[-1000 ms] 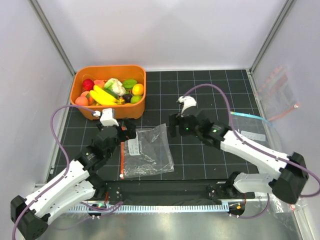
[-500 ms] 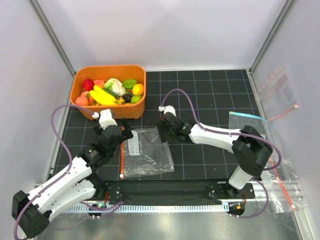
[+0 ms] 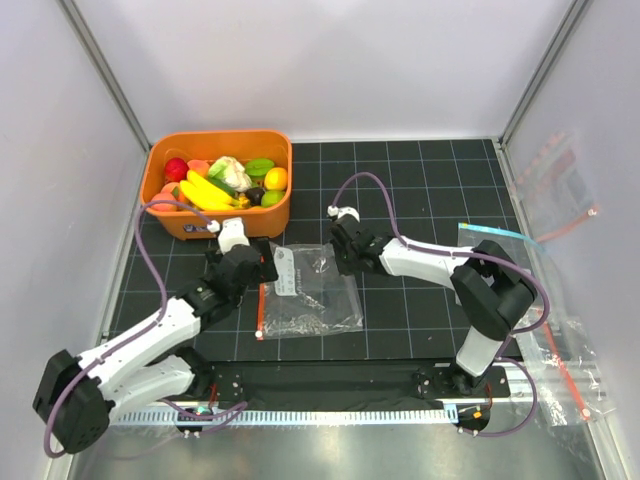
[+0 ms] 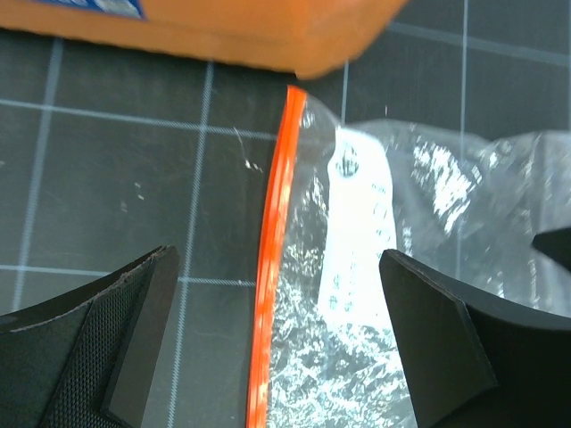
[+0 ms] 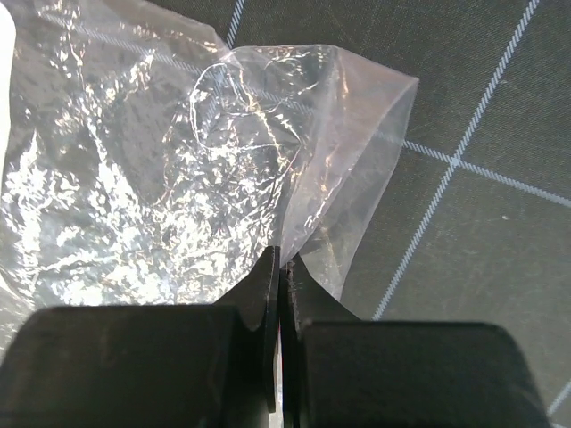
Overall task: Place the food in the zip-top bag and seal the zipper
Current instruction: Adjust the zipper food storage bag at the center of the board, then pick up the zipper food storage bag at the center of the board.
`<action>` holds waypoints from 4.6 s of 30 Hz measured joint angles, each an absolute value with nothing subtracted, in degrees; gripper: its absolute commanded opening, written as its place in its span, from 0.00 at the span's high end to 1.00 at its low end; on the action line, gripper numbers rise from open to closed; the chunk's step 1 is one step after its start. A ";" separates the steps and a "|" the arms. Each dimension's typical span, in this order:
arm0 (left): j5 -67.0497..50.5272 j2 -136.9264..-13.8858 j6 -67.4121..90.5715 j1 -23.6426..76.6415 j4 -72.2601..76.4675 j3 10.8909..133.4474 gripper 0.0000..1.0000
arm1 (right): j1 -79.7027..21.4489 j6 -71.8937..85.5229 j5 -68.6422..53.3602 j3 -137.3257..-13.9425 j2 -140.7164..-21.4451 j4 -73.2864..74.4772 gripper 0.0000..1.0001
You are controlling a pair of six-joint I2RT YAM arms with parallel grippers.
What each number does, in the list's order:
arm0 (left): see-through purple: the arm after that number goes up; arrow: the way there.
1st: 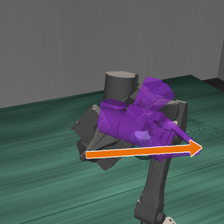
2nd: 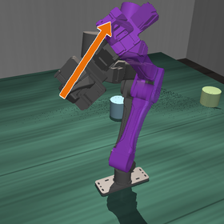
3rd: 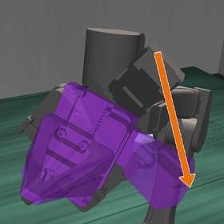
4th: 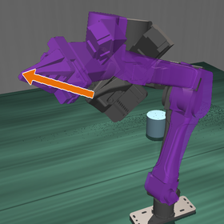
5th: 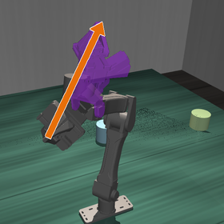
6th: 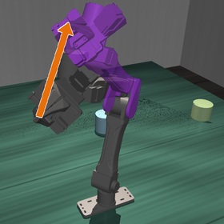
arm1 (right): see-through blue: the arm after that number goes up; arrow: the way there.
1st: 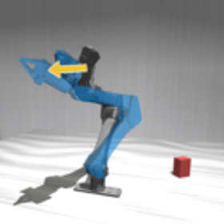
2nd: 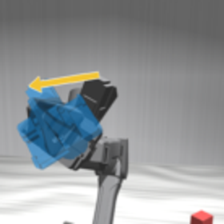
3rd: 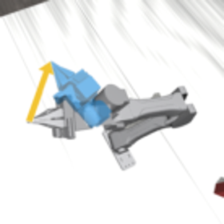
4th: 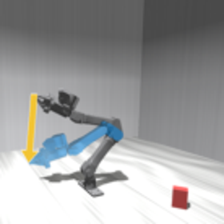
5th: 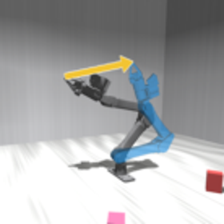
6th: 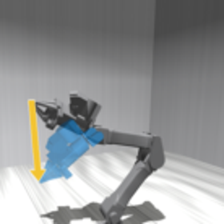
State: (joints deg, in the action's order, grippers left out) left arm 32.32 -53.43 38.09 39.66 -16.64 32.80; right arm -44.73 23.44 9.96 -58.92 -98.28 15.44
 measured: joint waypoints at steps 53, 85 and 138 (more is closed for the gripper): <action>20.36 -74.32 43.51 35.29 -3.22 29.82 0.29 | -44.80 18.57 10.61 -58.98 -100.25 15.46 0.99; 15.77 -59.70 38.65 39.00 -1.04 30.28 1.00 | -48.80 18.79 20.40 -58.76 -93.19 17.56 0.31; 15.62 -67.33 26.94 54.70 8.45 33.56 0.94 | -49.28 36.18 18.96 -53.87 -83.79 11.42 0.22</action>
State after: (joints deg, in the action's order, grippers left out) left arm 15.62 -67.33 26.94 54.70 8.45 33.56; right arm -49.28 36.18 18.96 -53.87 -83.79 11.42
